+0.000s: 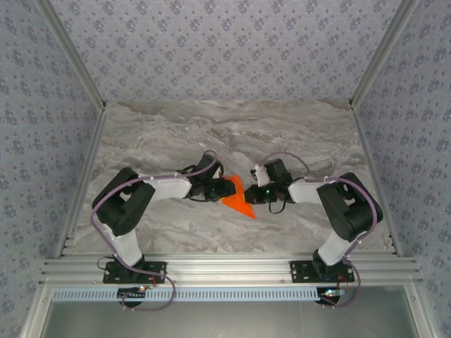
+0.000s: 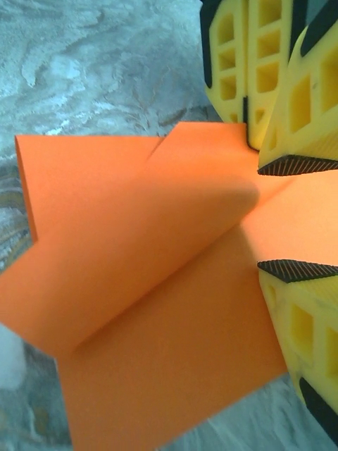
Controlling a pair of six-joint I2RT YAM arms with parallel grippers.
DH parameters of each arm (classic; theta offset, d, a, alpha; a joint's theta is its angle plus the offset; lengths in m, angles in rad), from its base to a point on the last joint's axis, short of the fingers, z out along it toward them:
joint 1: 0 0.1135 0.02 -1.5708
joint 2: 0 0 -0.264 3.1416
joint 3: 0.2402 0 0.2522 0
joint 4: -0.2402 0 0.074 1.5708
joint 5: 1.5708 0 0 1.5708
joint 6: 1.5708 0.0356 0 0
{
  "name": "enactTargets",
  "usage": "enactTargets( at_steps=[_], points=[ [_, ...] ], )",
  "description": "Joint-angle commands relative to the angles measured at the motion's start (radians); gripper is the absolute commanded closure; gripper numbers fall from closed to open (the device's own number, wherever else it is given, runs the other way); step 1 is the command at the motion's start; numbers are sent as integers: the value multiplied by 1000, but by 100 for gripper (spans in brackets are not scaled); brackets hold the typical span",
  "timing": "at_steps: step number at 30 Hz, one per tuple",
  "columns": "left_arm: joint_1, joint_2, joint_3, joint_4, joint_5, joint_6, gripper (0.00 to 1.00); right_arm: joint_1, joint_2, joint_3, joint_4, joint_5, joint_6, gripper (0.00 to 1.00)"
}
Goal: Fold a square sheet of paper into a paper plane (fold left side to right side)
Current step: Fourth fold the wing at the center of the table.
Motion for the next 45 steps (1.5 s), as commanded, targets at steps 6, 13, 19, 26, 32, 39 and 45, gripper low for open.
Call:
enactTargets(
  at_steps=[6, 13, 19, 26, 32, 39, 45],
  points=[
    [-3, -61, 83, -90, -2, 62, 67, 17, 68, -7, -104, 97, -31, 94],
    [-5, 32, 151, -41, 62, 48, 73, 28, 69, 6, -125, 107, -37, 94],
    [-5, 91, 181, -9, 90, 38, 75, 35, 72, 13, -142, 114, -46, 94],
    [-5, 120, 176, -4, 81, 38, 75, 40, 79, 21, -156, 121, -51, 94],
    [-5, 127, 128, -18, 32, 33, 75, 41, 78, 25, -164, 123, -53, 94],
    [-5, 134, 69, -5, -3, 25, 76, 44, 76, 34, -172, 122, -53, 94],
    [-5, 148, 50, -9, -34, 26, 78, 44, 49, 48, -173, 104, -48, 87]
  ],
)
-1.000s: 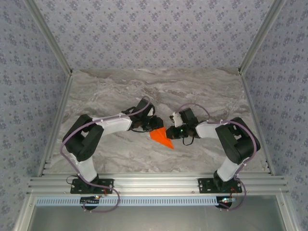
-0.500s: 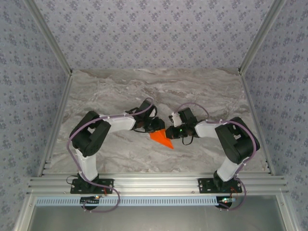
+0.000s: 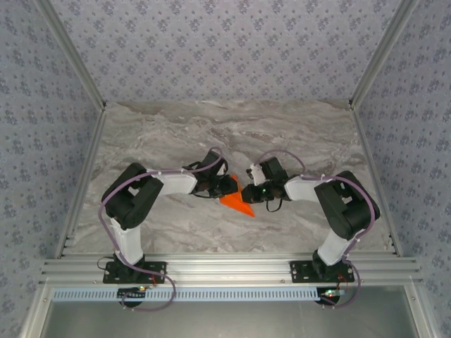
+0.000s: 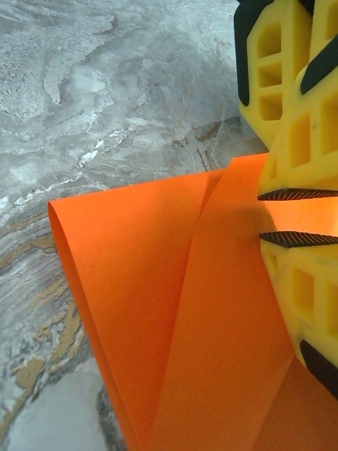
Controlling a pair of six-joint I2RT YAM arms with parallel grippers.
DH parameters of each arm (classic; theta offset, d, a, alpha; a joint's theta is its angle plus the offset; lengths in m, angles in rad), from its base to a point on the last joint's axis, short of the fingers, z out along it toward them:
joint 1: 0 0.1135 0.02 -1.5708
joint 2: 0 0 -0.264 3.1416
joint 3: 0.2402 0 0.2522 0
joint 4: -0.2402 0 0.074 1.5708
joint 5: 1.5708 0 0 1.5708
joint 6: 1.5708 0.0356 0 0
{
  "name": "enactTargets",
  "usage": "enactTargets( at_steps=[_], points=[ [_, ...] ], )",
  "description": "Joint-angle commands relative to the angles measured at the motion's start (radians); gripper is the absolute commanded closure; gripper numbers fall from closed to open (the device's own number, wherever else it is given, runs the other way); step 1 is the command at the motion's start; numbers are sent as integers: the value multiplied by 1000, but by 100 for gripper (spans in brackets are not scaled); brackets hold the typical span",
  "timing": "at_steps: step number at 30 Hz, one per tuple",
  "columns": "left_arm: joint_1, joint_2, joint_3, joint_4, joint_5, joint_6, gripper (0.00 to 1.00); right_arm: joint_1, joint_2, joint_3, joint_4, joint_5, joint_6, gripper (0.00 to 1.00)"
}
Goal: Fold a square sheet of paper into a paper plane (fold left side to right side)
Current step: Fourth fold the wing at the center of the table.
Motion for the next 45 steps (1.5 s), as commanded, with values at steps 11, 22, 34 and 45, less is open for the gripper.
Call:
enactTargets(
  at_steps=[11, 22, 34, 45],
  points=[
    [-5, 51, -59, -36, -73, -9, 79, -23, -243, 48, -320, 151, -53, 60],
    [-5, 42, -58, -44, -78, -4, 79, 44, -219, -6, -178, -89, 36, 76],
    [-5, 34, -56, -54, -82, 3, 79, 46, -75, 8, -210, -45, 11, 77],
    [-5, 32, -52, -64, -88, 8, 80, 53, -67, 10, -271, 12, -20, 77]
  ],
)
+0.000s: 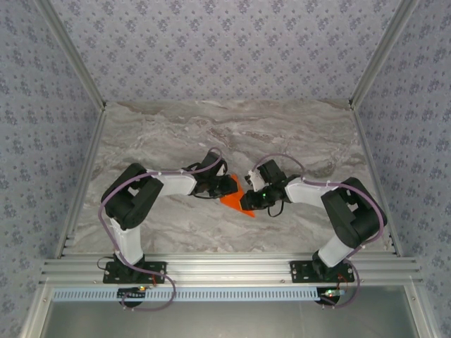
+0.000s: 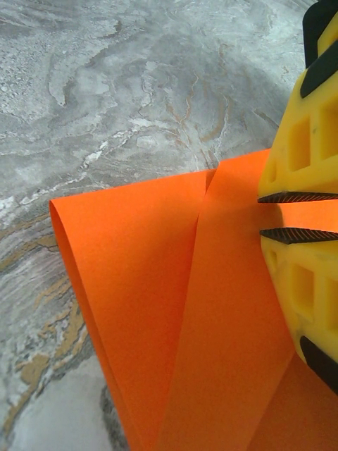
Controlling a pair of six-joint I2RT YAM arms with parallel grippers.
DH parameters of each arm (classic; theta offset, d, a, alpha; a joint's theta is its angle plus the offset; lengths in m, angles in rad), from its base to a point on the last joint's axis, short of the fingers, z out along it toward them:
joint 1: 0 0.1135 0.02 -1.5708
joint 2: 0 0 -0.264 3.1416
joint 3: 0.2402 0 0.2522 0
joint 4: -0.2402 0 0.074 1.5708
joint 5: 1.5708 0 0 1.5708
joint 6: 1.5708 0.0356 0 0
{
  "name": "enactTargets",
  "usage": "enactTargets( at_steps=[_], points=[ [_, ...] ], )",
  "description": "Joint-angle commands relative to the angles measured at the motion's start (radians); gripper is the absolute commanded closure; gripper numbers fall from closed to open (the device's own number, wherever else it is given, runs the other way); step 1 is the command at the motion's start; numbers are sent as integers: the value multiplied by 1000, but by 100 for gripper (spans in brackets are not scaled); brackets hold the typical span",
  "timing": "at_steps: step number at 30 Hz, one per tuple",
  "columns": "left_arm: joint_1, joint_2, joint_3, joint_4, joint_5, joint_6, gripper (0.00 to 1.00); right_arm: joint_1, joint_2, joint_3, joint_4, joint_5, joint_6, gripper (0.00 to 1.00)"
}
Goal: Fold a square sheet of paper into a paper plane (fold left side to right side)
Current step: Fourth fold the wing at the center of the table.
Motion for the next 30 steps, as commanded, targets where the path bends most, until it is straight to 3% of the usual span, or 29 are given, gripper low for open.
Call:
enactTargets(
  at_steps=[1, 30],
  points=[
    [-5, 34, -32, -100, -81, 15, 80, 6, 19, 4, -74, 32, -25, 77],
    [-3, 35, -31, -120, -100, 25, 80, 20, -16, -50, -228, 104, -6, 84]
  ],
)
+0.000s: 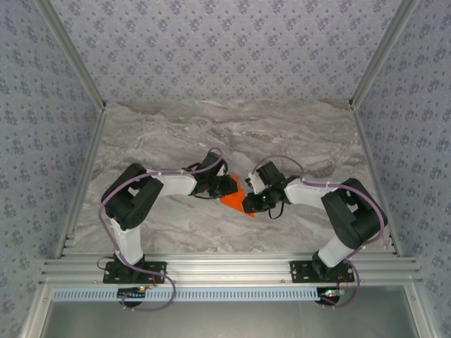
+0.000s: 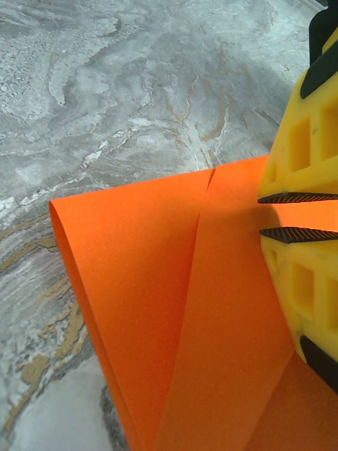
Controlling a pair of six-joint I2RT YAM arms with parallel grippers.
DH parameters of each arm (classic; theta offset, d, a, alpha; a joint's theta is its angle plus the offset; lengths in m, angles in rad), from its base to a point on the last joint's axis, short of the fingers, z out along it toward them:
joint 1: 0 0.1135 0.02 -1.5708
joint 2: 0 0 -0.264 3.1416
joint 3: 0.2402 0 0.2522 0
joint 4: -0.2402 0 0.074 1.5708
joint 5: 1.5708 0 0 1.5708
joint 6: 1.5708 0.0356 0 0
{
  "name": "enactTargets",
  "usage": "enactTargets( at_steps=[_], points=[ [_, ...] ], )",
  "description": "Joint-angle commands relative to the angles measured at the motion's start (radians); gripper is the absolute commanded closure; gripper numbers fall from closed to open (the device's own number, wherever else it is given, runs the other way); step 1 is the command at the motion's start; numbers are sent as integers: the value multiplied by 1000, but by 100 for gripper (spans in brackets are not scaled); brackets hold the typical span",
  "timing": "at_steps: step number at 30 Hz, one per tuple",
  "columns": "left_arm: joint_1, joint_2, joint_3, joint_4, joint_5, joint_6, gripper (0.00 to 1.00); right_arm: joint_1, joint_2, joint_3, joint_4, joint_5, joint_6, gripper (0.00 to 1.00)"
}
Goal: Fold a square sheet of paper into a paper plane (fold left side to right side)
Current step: Fourth fold the wing at the center of the table.
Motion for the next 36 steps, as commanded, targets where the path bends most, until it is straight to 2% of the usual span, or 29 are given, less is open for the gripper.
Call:
enactTargets(
  at_steps=[1, 11, 18, 22, 25, 29, 36],
  points=[
    [-2, 37, -31, -118, -92, 23, 80, 7, -14, -43, -180, 41, 8, 84],
    [5, 37, -32, -124, -94, 27, 80, 23, -67, -74, -264, 65, -1, 84],
    [5, 37, -28, -124, -88, 29, 80, 14, -259, -32, -305, 106, 17, 82],
    [6, 37, -28, -122, -87, 29, 80, 13, -319, -3, -286, 74, 50, 80],
    [5, 37, -27, -120, -86, 29, 80, 27, -274, 2, -198, 27, 101, 80],
    [6, 40, -24, -120, -85, 27, 80, 39, -160, 32, -141, 30, 137, 83],
    [3, 40, -22, -118, -80, 28, 80, 31, -40, 34, -138, 51, 168, 89]
  ],
)
